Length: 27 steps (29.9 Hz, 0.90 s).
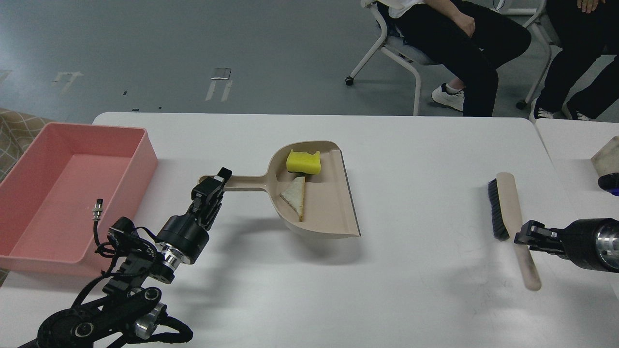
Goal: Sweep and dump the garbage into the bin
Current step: 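Place the brush back on the table and withdraw the right gripper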
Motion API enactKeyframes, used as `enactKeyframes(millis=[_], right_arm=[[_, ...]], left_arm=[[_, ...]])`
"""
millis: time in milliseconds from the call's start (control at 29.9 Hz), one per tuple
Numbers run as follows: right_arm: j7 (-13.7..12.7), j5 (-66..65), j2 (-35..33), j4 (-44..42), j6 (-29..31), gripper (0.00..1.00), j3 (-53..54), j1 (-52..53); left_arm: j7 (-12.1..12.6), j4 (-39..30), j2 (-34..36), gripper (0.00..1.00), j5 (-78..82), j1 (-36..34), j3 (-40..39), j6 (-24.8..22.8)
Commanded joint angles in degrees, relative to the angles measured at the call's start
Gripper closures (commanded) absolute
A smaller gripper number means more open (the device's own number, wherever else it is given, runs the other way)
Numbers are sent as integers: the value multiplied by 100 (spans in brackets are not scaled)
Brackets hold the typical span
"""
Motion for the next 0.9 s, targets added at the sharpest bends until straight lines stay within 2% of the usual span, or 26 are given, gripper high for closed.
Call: enactKeyframes(millis=[0,33,401,468,501,535,635,869], right_arm=[[0,2,2,-2,-1,63,-3,-7],[0,2,2,-2,-1,58,-3,-7],[0,19,-42,16,-1,53,260,37],[0,46,-7,-2,-1,39,541,28],[0,63,19,-10,-1,11,742,20],[0,72,45,-19,-1,0,945,2],[0,89,151,-19,-1,0,1192,37],[0,98,1291,-133,-1,0,2982,81]], left_arm=[[0,0,15,82,0,0,0,0],[0,0,24,82,0,0,0,0],[0,0,15,82,-8,0,0,0],[0,0,15,82,-8,0,0,0],[0,0,15,82,-17,0,0,0],[0,0,6,82,-17,-18,0,0],[0,0,6,82,-26,-27,0,0],[0,0,50,82,-26,-62,0,-9]])
